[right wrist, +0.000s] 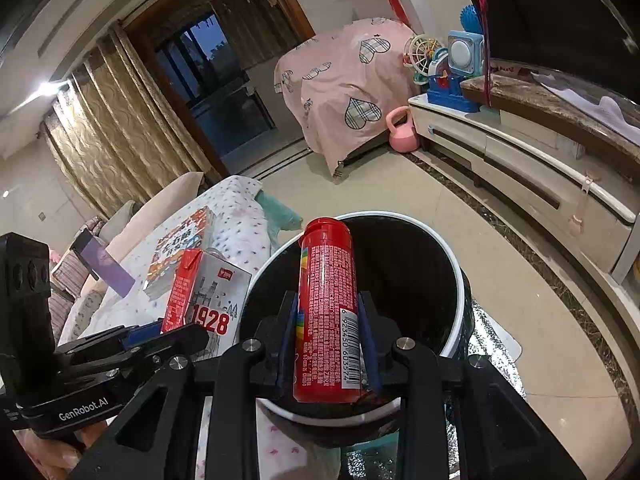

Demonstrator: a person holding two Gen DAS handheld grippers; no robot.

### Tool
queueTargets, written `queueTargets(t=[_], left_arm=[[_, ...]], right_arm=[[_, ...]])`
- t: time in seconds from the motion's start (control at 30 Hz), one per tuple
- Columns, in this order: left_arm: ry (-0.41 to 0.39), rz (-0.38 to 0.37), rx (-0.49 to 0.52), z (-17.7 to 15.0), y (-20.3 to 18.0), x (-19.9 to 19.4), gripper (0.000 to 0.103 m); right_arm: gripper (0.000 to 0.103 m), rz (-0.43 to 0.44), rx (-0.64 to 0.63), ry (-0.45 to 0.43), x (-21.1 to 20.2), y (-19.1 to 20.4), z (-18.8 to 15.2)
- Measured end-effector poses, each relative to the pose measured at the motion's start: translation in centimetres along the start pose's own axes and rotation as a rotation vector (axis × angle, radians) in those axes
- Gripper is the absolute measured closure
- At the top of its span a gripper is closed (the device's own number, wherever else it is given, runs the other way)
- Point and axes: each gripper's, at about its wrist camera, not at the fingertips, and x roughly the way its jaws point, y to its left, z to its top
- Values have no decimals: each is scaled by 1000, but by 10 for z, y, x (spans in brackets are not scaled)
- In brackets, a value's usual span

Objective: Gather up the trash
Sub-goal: 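Carry the red carton and red candy tube over the bin and release both, then grasp the yellow packet with left gripper while right gripper grasps the blue chip bag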

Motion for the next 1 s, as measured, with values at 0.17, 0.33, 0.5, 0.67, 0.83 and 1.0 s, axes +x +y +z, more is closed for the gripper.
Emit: queueTargets(t=[0.17, 0.33, 0.5, 0.67, 0.83, 1.0], left_arm=[[18, -4, -1, 2, 0, 11, 73], [22, -1, -4, 6, -1, 18, 73], [36, 21, -17, 7, 3, 24, 47], [13, 11, -50, -2, 10, 11, 39], [-25, 12, -69, -25, 18, -17, 35], [-68, 25, -95, -55, 31, -47, 32]], right_arm=[[74, -7, 12, 16, 6, -6, 0], [74, -15, 29, 28, 12, -13, 2], [70, -34, 41, 23, 14, -14, 6], [51, -34, 66, -3, 6, -18, 6], [23, -7, 70, -36, -5, -10, -2], [5, 27, 44, -68, -19, 14, -23]])
